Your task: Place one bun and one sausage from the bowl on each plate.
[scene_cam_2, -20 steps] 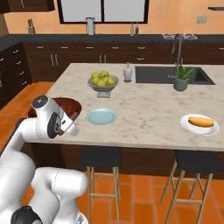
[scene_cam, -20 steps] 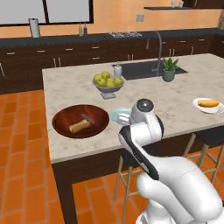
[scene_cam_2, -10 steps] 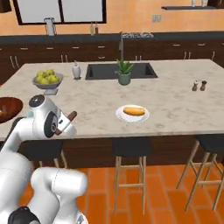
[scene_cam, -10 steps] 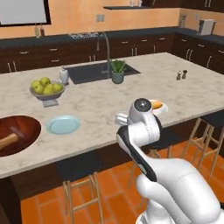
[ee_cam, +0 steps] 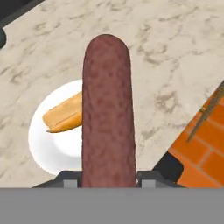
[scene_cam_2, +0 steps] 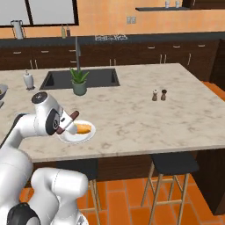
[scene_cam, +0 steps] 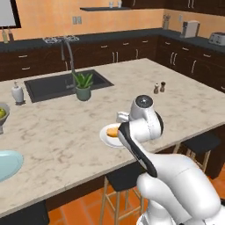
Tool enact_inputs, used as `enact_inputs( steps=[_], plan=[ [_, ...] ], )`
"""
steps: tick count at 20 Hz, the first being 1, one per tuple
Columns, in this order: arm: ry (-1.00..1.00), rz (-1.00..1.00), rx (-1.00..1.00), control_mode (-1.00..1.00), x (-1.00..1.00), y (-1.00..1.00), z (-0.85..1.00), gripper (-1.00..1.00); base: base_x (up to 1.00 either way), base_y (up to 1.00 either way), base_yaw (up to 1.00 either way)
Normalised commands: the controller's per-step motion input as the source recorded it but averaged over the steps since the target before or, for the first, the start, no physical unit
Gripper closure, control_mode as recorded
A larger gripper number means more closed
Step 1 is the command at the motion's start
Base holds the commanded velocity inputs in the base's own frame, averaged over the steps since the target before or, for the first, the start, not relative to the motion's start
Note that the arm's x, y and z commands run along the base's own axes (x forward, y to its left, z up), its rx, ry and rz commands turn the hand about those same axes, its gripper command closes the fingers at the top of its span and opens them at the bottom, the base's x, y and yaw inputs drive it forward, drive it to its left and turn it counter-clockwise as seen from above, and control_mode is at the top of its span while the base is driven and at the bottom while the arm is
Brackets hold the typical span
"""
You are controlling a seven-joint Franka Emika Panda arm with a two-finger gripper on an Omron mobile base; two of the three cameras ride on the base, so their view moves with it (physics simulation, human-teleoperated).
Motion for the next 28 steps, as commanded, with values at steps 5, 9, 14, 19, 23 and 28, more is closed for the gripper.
enact_inputs(
  steps=[5, 9, 14, 19, 23, 28],
  plan=[
    [0.18, -0.21, 0.22, -1.00, 0.72, 0.19, -0.32, 1.00, 0.20, -0.03, 0.00],
    [0.27, -0.48, 0.25, -1.00, 0.04, 0.74, -0.97, 1.00, 0.00, 0.00, 0.00],
    [0.16, -0.43, 0.06, -1.00, 0.15, 0.17, -0.58, 1.00, 0.00, 0.00, 0.00],
    [0.02, -0.15, 0.00, -1.00, 0.69, -0.20, -0.24, 1.00, 0.00, 0.00, 0.00],
    [0.00, -0.06, 0.00, -1.00, 0.54, 0.13, -0.08, -1.00, 0.00, 0.00, 0.00],
    [0.00, -0.02, 0.00, -1.00, 0.00, 0.00, 0.01, -1.00, 0.00, 0.00, 0.00]
  ],
)
